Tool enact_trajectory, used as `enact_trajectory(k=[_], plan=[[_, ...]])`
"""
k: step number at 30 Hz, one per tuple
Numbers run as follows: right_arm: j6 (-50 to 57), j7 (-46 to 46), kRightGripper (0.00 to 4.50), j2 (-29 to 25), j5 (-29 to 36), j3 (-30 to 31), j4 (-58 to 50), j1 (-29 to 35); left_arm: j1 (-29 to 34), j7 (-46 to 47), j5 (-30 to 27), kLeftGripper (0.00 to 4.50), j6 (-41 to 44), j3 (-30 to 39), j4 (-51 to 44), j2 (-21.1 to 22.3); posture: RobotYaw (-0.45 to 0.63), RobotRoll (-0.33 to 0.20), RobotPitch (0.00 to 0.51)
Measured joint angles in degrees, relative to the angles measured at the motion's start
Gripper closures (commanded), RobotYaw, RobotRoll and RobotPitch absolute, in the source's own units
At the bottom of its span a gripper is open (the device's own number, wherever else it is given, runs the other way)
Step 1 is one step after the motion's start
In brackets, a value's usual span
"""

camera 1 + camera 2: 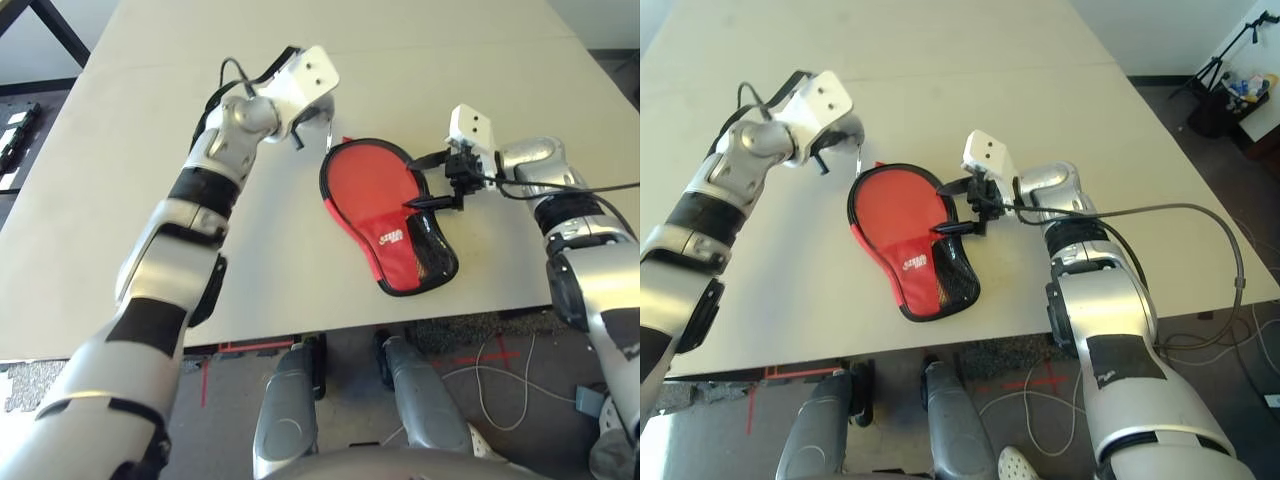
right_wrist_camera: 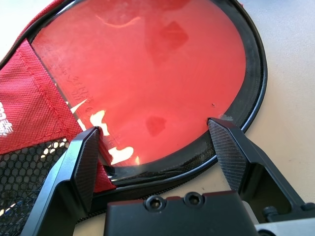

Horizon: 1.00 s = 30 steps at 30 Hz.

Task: Store the ping-pong paddle in its case and zip it.

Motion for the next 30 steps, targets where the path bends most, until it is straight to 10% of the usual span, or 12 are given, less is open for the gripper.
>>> enact_trajectory(k=[22,30], plan=[[0.1,0.3,0.00,-0.8,0.0,-0.7,-0.3,0.5,-4.5,-3.7,-3.3,4.14,-5.7,4.1,9.2,-12.7,-0.05,0.000,0.284],[0.0,-0.2,0.00,-0.6,0.0,-0.7,-0.4,0.8,-2.6,-7.5,-5.9,1.49,-4.1,5.6,3.9,-15.0,-0.04,0.000,0.284]])
